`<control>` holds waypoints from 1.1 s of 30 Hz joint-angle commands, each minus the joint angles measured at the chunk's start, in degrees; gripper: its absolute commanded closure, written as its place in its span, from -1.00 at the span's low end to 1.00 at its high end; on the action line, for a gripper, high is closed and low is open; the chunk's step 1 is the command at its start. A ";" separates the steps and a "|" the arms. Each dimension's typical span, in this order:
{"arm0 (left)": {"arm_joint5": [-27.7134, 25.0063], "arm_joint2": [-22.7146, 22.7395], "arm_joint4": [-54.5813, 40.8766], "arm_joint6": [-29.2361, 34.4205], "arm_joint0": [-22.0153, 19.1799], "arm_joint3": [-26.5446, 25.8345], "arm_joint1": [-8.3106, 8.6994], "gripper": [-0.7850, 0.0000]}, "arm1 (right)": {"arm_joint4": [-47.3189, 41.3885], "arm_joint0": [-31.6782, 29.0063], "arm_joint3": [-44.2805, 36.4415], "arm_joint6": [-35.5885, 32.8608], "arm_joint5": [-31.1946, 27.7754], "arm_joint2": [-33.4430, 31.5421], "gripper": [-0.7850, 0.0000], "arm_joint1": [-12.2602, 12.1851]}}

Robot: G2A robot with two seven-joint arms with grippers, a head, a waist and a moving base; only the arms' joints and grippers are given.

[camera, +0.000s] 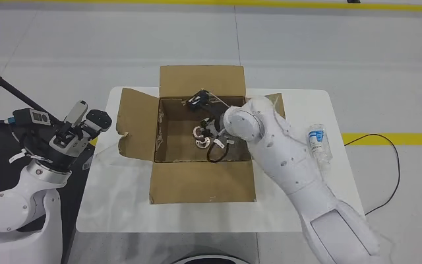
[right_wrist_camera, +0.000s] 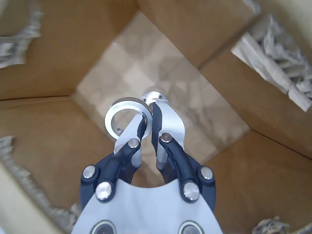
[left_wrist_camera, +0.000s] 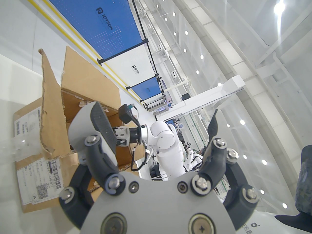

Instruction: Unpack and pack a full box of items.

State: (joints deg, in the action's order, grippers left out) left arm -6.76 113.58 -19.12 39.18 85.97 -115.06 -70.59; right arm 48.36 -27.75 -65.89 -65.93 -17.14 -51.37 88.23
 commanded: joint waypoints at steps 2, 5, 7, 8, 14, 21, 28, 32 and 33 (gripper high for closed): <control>0.00 0.00 0.00 0.00 0.00 0.00 0.00 -1.00 | -2.58 -4.23 -9.69 -1.28 -2.07 -3.80 1.00 -1.38; 0.00 0.00 0.00 0.00 0.00 0.00 0.00 -1.00 | -5.89 -8.30 -17.60 -1.79 -4.21 -7.38 1.00 -2.55; 0.00 0.00 0.00 0.00 0.00 0.00 0.00 -1.00 | -8.23 -10.53 -21.79 -1.81 -5.53 -9.47 1.00 -3.19; 0.00 0.00 0.00 0.00 0.00 0.00 0.00 -1.00 | -9.54 -11.50 -23.54 -1.59 -6.14 -10.51 1.00 -3.46; 0.00 0.00 0.00 0.00 0.00 0.00 0.00 -1.00 | -15.84 -15.54 -30.62 2.31 -7.86 -16.85 1.00 -4.84; 0.00 0.00 0.00 0.00 0.00 0.00 0.00 -1.00 | -18.23 -19.44 -35.36 7.24 -7.27 -24.80 1.00 -6.41; 0.00 0.00 0.00 0.00 0.00 0.00 0.00 -1.00 | -7.69 -26.12 -43.00 9.93 0.00 -34.55 1.00 -8.32; 0.00 0.00 0.00 0.00 0.00 0.00 0.00 -1.00 | 0.44 -30.46 -45.72 9.88 5.54 -39.32 1.00 -9.27; 0.00 0.00 0.00 0.00 0.00 0.00 0.00 -1.00 | 1.79 -31.42 -46.05 9.75 6.63 -40.06 1.00 -9.44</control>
State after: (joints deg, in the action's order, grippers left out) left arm -6.76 113.58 -19.12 39.18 85.97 -115.06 -70.59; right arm 47.86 -58.22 -111.65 -56.01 -11.88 -90.53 78.96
